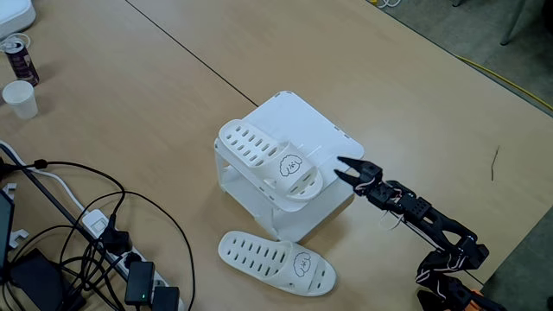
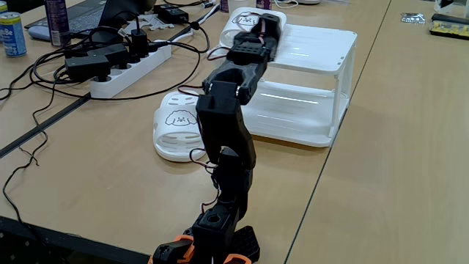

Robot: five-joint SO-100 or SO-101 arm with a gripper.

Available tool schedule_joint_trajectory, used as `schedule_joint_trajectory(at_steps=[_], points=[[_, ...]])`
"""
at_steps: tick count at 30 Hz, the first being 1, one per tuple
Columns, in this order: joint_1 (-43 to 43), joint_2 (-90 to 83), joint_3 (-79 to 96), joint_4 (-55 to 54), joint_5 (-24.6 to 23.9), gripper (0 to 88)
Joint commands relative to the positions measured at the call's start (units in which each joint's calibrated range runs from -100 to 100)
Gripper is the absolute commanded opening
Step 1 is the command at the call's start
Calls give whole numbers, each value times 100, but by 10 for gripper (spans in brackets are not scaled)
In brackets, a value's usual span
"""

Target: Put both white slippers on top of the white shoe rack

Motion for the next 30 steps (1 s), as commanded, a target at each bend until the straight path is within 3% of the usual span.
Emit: schedule_joint_trajectory(at_steps=[1, 30], points=[[164, -114, -124, -32, 42, 174], [-486, 693, -557, -66, 42, 174]])
